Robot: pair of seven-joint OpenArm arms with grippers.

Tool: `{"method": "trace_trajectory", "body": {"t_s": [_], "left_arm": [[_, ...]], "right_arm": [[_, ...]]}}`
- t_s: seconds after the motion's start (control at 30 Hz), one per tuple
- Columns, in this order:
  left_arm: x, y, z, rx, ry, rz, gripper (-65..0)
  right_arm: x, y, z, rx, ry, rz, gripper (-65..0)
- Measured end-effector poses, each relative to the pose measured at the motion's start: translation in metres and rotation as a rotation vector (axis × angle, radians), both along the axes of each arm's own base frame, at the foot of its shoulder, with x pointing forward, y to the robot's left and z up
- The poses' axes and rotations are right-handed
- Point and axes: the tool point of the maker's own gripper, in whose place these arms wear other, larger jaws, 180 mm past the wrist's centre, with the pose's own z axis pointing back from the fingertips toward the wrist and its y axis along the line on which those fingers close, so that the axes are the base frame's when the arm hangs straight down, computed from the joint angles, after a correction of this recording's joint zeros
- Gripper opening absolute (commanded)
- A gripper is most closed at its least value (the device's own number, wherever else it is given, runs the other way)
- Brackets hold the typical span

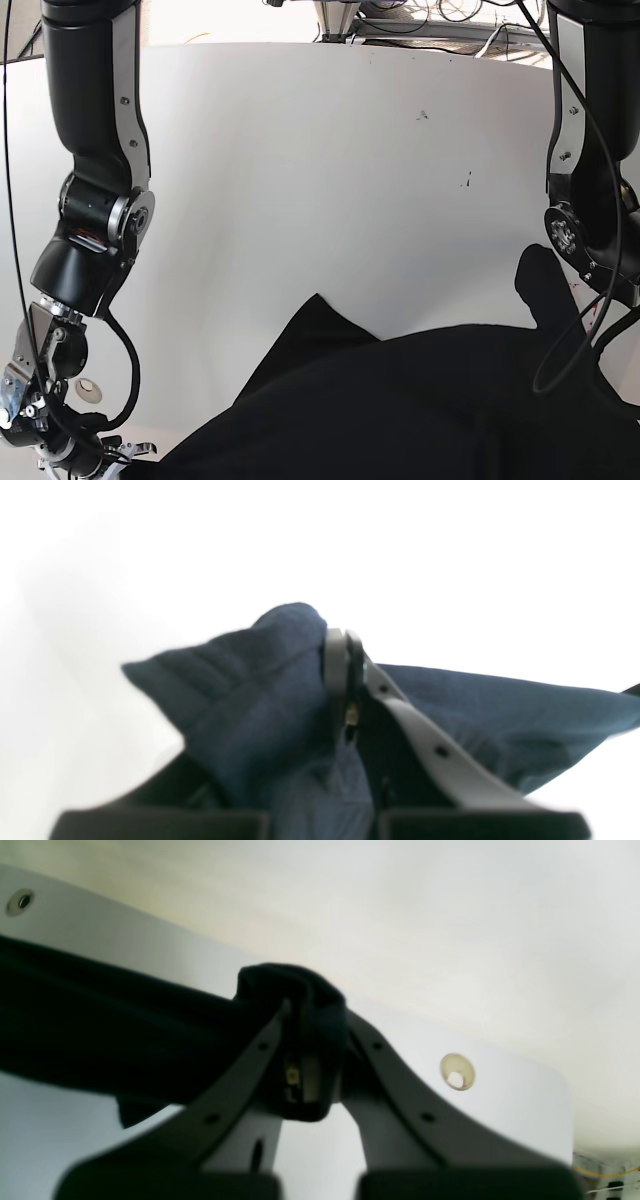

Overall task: Layout the t-shirt on the table in an organized manner, then fold the t-shirt properly
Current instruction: 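Lift the t-shirt with both grippers and shake it out, then lay the t-shirt back down flat, both grippers holding its ends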

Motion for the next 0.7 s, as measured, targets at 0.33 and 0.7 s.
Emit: {"method": "trace_trajectory", "body": {"t_s": [0.33,0.7], "left_arm": [[0.003,-0.003,-0.018,0.000,0.034,-0.018,-65.0],[-0.011,0.015,-0.156,-0.016,0.323,0.045,-65.0]], "right_arm": [[-0.011,-0.009,-0.006,-0.078,0.052,-0.012,-65.0],[-0.065,-0.011,-0.074,-0.216,0.154,-0.035,-65.0]]}}
